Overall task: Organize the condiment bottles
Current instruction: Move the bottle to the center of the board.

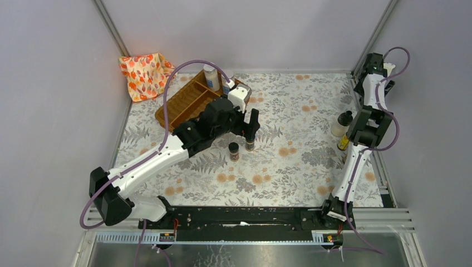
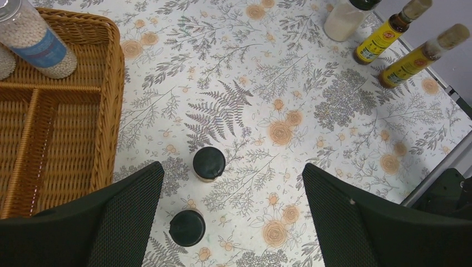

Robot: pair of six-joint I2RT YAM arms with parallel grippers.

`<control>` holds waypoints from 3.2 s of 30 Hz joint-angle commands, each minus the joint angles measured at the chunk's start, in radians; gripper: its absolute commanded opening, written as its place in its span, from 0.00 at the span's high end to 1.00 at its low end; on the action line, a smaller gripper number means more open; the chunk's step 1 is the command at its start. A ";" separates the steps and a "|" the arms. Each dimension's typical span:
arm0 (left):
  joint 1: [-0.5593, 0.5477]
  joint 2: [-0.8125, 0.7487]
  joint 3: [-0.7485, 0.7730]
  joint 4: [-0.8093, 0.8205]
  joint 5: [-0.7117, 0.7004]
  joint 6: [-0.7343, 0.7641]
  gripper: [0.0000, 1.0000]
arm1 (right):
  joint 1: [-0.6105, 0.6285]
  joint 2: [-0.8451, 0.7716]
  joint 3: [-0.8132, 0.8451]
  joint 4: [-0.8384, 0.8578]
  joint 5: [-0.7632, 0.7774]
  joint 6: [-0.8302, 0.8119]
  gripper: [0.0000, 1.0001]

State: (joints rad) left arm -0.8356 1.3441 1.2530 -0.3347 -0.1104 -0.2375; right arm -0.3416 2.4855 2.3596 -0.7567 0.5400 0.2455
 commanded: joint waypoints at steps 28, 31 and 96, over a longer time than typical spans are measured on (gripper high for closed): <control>0.043 0.096 -0.045 0.228 0.099 0.025 0.01 | -0.032 0.190 0.183 0.071 -0.104 -0.140 0.00; 0.052 0.102 -0.044 0.235 0.106 0.021 0.01 | -0.043 0.192 0.174 0.075 -0.113 -0.147 0.00; 0.100 0.120 -0.025 0.252 0.216 -0.025 0.01 | -0.005 0.224 0.107 0.019 -0.198 -0.114 1.00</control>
State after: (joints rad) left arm -0.7441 1.5009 1.2118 -0.1276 0.1066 -0.2527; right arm -0.3618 2.6919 2.5092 -0.6407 0.4618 0.0601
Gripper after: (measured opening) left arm 0.987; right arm 0.805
